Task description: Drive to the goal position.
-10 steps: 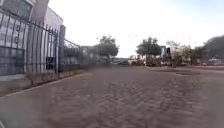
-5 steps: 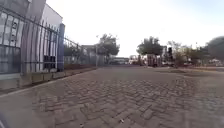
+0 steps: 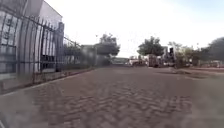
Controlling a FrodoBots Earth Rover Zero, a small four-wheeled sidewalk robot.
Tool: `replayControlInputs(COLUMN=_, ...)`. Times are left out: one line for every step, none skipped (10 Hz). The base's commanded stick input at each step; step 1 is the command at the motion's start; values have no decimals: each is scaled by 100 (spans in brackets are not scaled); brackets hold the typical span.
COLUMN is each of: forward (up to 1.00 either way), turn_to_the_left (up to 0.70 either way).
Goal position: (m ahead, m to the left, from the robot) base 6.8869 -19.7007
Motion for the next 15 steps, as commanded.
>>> replayControlInputs(forward=100, turn_to_the_left=-27)
replayControlInputs(forward=100, turn_to_the_left=-27)
replayControlInputs(forward=100, turn_to_the_left=-27)
replayControlInputs(forward=100, turn_to_the_left=-27)
replayControlInputs(forward=100, turn_to_the_left=-27)
replayControlInputs(forward=100, turn_to_the_left=0)
replayControlInputs(forward=100, turn_to_the_left=0)
replayControlInputs(forward=100, turn_to_the_left=-10)
replayControlInputs(forward=100, turn_to_the_left=-23)
replayControlInputs(forward=100, turn_to_the_left=-27)
replayControlInputs(forward=100, turn_to_the_left=-27)
replayControlInputs(forward=100, turn_to_the_left=-27)
replayControlInputs(forward=100, turn_to_the_left=-27)
replayControlInputs(forward=100, turn_to_the_left=-27)
replayControlInputs(forward=100, turn_to_the_left=-27)
